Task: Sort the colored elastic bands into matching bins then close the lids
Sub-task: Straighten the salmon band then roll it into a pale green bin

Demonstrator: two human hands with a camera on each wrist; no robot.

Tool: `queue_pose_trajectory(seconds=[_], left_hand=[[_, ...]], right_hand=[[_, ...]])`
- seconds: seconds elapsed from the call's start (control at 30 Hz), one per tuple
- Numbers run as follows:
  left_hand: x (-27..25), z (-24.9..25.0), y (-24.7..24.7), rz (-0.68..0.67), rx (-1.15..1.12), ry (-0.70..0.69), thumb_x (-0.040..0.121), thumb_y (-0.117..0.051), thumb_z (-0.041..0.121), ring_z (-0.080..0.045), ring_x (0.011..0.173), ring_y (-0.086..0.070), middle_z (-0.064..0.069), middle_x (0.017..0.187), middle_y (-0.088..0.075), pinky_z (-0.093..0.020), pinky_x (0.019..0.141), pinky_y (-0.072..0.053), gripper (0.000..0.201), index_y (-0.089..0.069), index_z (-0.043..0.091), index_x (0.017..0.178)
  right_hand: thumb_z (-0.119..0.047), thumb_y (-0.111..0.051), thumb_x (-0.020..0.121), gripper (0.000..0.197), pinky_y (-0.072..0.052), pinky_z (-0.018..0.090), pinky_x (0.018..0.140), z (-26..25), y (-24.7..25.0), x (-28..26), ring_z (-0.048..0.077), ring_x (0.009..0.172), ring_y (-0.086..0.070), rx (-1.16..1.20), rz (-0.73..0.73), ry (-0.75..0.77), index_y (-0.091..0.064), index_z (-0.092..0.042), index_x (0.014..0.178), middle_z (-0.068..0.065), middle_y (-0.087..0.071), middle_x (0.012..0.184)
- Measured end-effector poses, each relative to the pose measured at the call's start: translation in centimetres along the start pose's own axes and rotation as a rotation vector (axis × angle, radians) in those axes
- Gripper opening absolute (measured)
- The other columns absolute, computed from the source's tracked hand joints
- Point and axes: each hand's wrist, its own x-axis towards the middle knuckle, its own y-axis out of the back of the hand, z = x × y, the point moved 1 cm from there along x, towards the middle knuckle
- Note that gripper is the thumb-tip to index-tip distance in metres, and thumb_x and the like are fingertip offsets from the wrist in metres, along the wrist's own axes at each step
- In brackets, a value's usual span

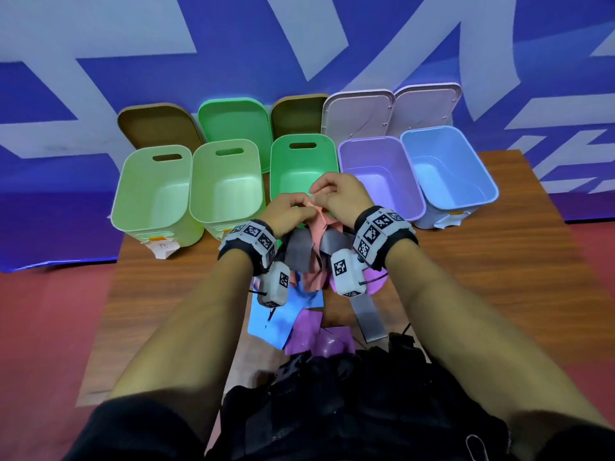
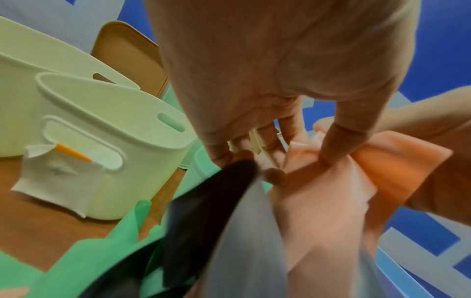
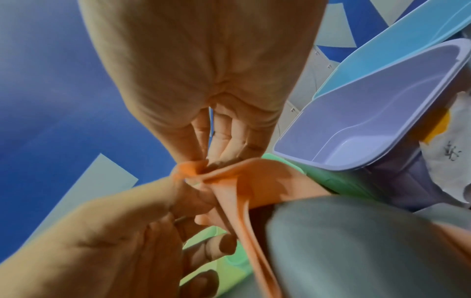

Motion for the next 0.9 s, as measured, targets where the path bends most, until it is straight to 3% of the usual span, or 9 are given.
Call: queue_pose_trajectory(seconds=[0.07,0.1,0.17,0.23,0.33,0.43,0.53,0.7,0.9], left_hand=[[0.4,0.1,0.0,0.007,0.026,-0.026,0.089,-0.063,0.012,-0.013,0.071,-0.054,-0.004,0.08,-0.063,-0.02,0.064,-0.043,0.013,-0.067,0.001,0.093],[0.5,0.3,0.0,0.011,0.048,-0.039,0.09,-0.062,0.014,-0.012,0.068,-0.053,-0.002,0.077,-0.062,-0.019,0.059,-0.041,0.013,-0.067,0.002,0.092],[0.7,0.3,-0.1,0.03,0.083,-0.032,0.091,-0.061,0.017,-0.008,0.06,-0.048,0.002,0.071,-0.057,-0.015,0.046,-0.036,0.015,-0.066,0.003,0.092],[0.9,0.3,-0.2,0.054,0.093,-0.032,0.092,-0.062,0.021,-0.009,0.056,-0.045,0.001,0.069,-0.054,-0.015,0.04,-0.033,0.017,-0.064,0.004,0.089],[1.3,0.2,-0.3,0.068,0.118,-0.053,0.092,-0.06,0.021,-0.016,0.062,-0.043,0.0,0.07,-0.049,-0.022,0.044,-0.031,0.012,-0.059,0.013,0.084],[1.2,0.4,-0.5,0.078,0.093,-0.057,0.088,-0.061,0.024,-0.018,0.068,-0.044,-0.004,0.073,-0.049,-0.027,0.053,-0.034,0.012,-0.06,0.012,0.085],[1.2,0.2,-0.7,0.083,0.082,-0.048,0.088,-0.063,0.024,-0.017,0.069,-0.047,-0.004,0.075,-0.053,-0.027,0.061,-0.038,0.014,-0.063,0.01,0.088],[0.7,0.0,-0.7,0.121,0.041,-0.055,0.092,-0.063,0.019,-0.011,0.06,-0.05,-0.003,0.075,-0.057,-0.018,0.042,-0.036,0.004,-0.063,0.021,0.096],[0.0,0.4,-0.9,0.125,-0.046,-0.111,0.092,-0.065,0.011,-0.011,0.058,-0.051,-0.014,0.081,-0.06,-0.011,0.039,-0.034,0.007,-0.061,0.017,0.091]], right_hand=[[-0.012,-0.076,0.081,0.012,-0.056,0.03,0.073,0.2,0.2,0.2,0.014,0.075,-0.065,0.043,0.021,0.001,-0.069,-0.021,0.083,0.0,-0.069,0.079],[-0.014,-0.077,0.081,0.01,-0.058,0.034,0.076,0.3,0.4,0.2,0.016,0.076,-0.066,0.068,0.022,0.001,-0.069,-0.02,0.083,0.004,-0.07,0.081],[-0.018,-0.079,0.08,0.011,-0.057,0.033,0.079,0.6,0.7,0.3,0.017,0.078,-0.067,0.123,0.0,-0.008,-0.07,-0.017,0.087,0.007,-0.072,0.084],[-0.018,-0.082,0.078,0.02,-0.056,0.029,0.082,0.8,0.9,0.2,0.016,0.085,-0.068,0.157,-0.032,-0.028,-0.069,-0.016,0.092,0.007,-0.072,0.091],[-0.002,-0.075,0.078,0.025,-0.056,0.038,0.093,1.5,1.0,0.4,0.02,0.098,-0.068,0.116,0.006,-0.048,-0.068,-0.02,0.094,0.004,-0.071,0.1],[-0.004,-0.068,0.077,0.023,-0.059,0.044,0.085,2.4,0.8,0.6,0.024,0.092,-0.068,0.062,0.105,-0.106,-0.07,-0.026,0.084,0.004,-0.071,0.093],[-0.022,-0.077,0.081,0.004,-0.059,0.043,0.082,2.7,0.6,0.5,0.021,0.084,-0.069,0.045,0.142,-0.082,-0.076,-0.023,0.077,0.0,-0.074,0.082],[-0.017,-0.072,0.086,0.007,-0.056,0.033,0.086,2.9,0.7,-0.4,0.011,0.086,-0.067,0.014,0.109,-0.033,-0.077,-0.024,0.086,-0.012,-0.071,0.08],[-0.012,-0.069,0.086,0.015,-0.056,0.032,0.087,3.3,0.9,-0.5,0.012,0.088,-0.067,-0.025,0.116,-0.015,-0.078,-0.023,0.089,-0.009,-0.074,0.085]])
